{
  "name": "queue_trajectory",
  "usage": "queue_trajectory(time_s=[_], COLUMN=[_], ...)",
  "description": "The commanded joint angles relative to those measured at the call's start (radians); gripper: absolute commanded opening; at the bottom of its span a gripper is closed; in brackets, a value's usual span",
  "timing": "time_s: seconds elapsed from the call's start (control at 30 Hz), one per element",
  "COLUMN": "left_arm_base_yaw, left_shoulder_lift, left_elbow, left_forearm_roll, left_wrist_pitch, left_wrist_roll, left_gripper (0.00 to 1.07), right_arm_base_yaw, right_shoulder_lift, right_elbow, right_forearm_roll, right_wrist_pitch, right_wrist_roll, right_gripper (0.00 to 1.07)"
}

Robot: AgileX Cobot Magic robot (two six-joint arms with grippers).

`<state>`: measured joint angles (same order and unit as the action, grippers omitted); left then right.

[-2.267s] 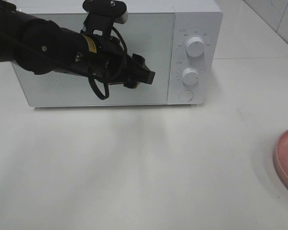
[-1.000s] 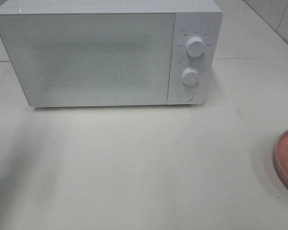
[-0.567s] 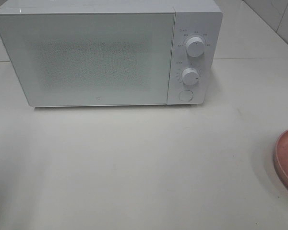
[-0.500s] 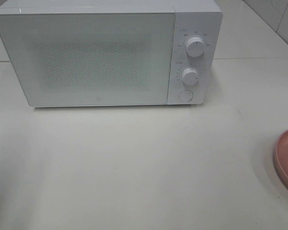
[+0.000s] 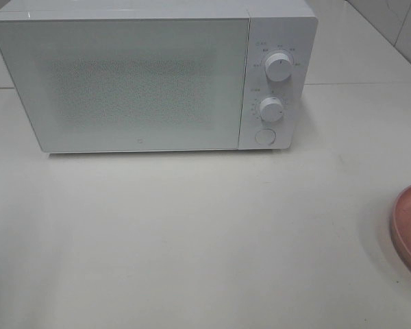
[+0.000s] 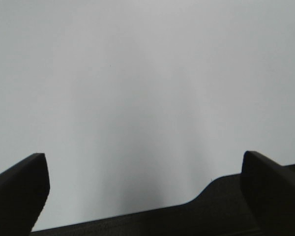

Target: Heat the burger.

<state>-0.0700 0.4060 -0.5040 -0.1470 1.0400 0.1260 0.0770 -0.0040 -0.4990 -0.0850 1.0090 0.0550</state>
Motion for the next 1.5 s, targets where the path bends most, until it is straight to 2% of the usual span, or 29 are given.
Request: queue_trajectory(time_s=[0.03,0.2,0.27,0.37,0.43,1.5], left_arm_base_yaw=[0.000,0.036,0.111,0.124,0.143,0.145], left_shoulder_lift=[-0.112,-0.228,-0.327,-0.354,-0.428,-0.437], left_elbow=[0.004,0.004,0.004,0.004,0.004,0.006], left_forearm_roll=[-0.018,-0.019,-0.019,-0.018,-0.018,-0.023], left_wrist_pitch=[-0.003,-0.003,-0.004,-0.004,-0.004,-0.004], left_wrist_roll=[-0.001,-0.001,-0.001,-0.001,-0.001,-0.001], left_gripper=[1.02,1.02,1.02,1.02,1.02,1.01], right_arm_base_yaw=[-0.007,-0.007,-0.007,-0.007,-0.007,-0.007], right_shoulder_lift=[-0.025,-0.025,-0.025,-0.025,-0.025,-0.025], right_elbow=[0.002,0.002,0.002,0.002,0.002,0.002], right_forearm_roll=[0.006,0.006,0.006,0.006,0.006,0.006], right_wrist_pitch=[-0.008,-0.008,-0.008,-0.008,-0.008,-0.008], right_wrist_roll=[-0.008,-0.008,-0.008,-0.008,-0.008,-0.007], right_gripper=[0.76,0.76,0.76,0.76,0.76,0.76])
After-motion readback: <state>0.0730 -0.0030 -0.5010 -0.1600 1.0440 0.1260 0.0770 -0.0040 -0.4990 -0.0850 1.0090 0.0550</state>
